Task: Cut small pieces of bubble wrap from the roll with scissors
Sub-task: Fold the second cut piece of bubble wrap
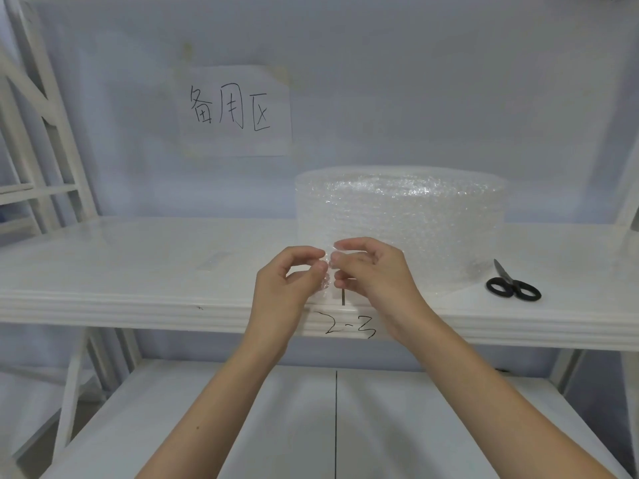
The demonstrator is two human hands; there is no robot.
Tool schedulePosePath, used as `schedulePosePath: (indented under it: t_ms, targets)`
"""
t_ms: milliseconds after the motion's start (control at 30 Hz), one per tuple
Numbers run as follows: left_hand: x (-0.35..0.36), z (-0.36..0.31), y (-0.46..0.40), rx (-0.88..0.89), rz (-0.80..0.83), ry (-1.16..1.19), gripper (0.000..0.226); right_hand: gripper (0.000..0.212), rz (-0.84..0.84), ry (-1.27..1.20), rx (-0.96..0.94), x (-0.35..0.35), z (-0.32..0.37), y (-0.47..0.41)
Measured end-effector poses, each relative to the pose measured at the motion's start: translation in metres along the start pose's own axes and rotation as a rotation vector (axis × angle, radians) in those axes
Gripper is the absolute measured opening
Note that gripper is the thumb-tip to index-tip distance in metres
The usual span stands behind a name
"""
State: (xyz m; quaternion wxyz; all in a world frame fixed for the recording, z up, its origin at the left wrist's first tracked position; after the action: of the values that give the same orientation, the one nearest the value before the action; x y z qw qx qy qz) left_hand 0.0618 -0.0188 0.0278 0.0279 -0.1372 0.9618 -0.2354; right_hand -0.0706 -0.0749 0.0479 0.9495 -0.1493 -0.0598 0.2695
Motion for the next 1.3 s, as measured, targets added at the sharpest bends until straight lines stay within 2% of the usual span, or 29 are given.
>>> schedulePosePath:
  t_ms: [200,467,667,767,967,1167,1300]
  targets:
    - [-0.019,0.008,-0.002,-0.049,0.011,0.010,0.023,0.015,-0.026,0.010,-0.024,0.009,-0.004,-0.018]
    - [-0.063,0.007,-0.014,-0.147,-0.046,-0.022,0.023,0.016,-0.012,0.021,-0.054,0.044,-0.020,-0.053]
    - [-0.101,0.006,-0.039,-0.183,-0.079,-0.161,0.021,0.017,0.048,-0.149,0.040,0.071,-0.035,-0.097]
    - [-0.117,0.013,-0.046,-0.193,-0.125,-0.196,0.022,0.020,0.070,-0.138,0.069,0.081,-0.043,-0.119]
    - [-0.131,0.021,-0.045,-0.103,-0.348,-0.131,0.016,0.022,0.067,0.111,0.135,0.102,-0.061,-0.148]
    - [-0.133,0.020,-0.045,-0.115,-0.354,-0.107,0.022,0.022,0.115,0.515,0.083,0.105,-0.075,-0.155]
    - [-0.132,0.020,-0.045,-0.122,-0.347,-0.113,0.023,0.032,0.116,0.693,0.039,0.104,-0.070,-0.148]
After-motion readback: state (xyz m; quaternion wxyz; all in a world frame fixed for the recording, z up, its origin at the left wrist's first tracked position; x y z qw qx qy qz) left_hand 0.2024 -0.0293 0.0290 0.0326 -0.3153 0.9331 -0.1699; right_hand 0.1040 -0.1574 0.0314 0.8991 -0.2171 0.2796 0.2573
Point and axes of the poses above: each hand's wrist, its own y-axis away from the middle knuckle, its own x-axis out of the palm, z = x × y, the point moved 3 cm from there along -y, towards the middle knuckle, and after that the axes turned 10 degrees about z, right-handed, at the moved point
